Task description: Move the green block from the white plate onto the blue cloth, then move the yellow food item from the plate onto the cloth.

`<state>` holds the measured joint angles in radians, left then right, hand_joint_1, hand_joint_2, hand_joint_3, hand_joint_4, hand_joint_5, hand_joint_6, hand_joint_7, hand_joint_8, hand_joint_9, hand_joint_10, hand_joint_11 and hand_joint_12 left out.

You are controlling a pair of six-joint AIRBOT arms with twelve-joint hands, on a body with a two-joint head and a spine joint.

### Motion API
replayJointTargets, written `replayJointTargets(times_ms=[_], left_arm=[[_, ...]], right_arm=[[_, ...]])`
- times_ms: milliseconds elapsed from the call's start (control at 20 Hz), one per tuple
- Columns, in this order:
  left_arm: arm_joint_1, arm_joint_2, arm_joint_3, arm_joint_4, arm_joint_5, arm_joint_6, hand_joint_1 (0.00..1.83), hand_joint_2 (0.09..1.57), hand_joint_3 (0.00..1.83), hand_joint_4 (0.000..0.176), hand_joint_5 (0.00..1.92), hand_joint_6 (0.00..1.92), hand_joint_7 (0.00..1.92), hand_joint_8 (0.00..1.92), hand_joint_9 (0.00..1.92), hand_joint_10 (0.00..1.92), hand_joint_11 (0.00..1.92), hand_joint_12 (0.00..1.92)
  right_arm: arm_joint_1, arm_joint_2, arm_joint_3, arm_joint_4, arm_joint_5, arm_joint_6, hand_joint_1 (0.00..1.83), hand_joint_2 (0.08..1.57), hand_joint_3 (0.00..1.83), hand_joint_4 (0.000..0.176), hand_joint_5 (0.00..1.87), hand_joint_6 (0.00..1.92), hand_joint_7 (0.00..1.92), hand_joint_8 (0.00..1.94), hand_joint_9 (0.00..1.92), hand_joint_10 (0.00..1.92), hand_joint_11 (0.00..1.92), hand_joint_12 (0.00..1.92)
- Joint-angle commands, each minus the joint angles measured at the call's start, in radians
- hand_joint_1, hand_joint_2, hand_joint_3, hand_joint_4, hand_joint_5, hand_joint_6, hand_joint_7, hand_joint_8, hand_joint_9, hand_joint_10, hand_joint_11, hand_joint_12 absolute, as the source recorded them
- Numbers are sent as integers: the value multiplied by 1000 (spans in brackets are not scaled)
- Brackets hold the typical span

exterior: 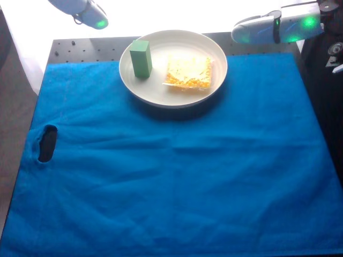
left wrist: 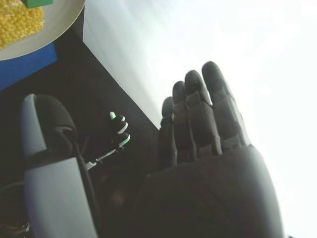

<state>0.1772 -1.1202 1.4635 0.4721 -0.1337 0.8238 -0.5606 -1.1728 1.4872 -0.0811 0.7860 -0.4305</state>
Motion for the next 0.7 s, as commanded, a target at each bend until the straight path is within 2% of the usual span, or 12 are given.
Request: replayJointTargets(times_ms=[0,50,250,300,350,400,450,500,550,650], left_arm=[[-18,-12,6,2,-79,4,859,823,2,0,450,0,368,0,376,0,112,640],[-14,-22,13,2,-74,4,854,835,6,0,435,0,393,10,383,5,112,642],[5,-67,51,-20,-64,2,845,808,0,0,486,1,360,1,370,0,252,316],[15,-81,66,-38,-63,2,864,817,0,0,443,0,356,0,366,0,256,296],[24,-91,76,-47,-62,2,867,823,3,0,382,0,329,0,357,0,274,300],[34,-100,87,-58,-60,2,884,811,0,0,407,14,336,4,369,5,298,312],[43,-108,94,-62,-57,2,910,791,0,0,458,5,343,1,371,2,295,339],[56,-116,99,-68,-54,2,909,785,0,0,480,8,376,14,385,7,277,337],[60,-119,100,-69,-54,2,900,775,0,0,474,4,381,13,376,2,278,338],[69,-133,105,-69,-54,2,867,788,0,0,341,0,411,4,392,0,268,309]], right_arm=[[12,-2,1,24,119,5,563,728,0,72,83,1,205,1,299,7,0,1279],[12,-3,1,24,119,5,552,710,0,78,96,3,204,0,284,3,0,1223],[12,-9,2,23,119,5,564,721,4,72,115,6,206,2,283,3,0,1208],[12,-12,2,22,119,5,555,711,0,53,125,5,225,5,301,8,0,1239],[12,-13,3,21,119,5,567,714,1,47,122,2,223,2,289,2,0,1220],[12,-15,3,20,119,5,566,696,0,54,130,4,227,3,290,2,0,1219],[12,-16,3,20,119,5,555,697,0,52,130,4,232,5,294,4,0,1220],[12,-17,3,19,119,5,530,704,0,63,133,4,238,7,307,9,0,1217],[12,-17,3,19,119,5,540,722,6,58,127,1,231,3,310,9,0,1222],[12,-17,3,18,119,5,540,764,7,47,96,0,198,0,265,1,0,1163]])
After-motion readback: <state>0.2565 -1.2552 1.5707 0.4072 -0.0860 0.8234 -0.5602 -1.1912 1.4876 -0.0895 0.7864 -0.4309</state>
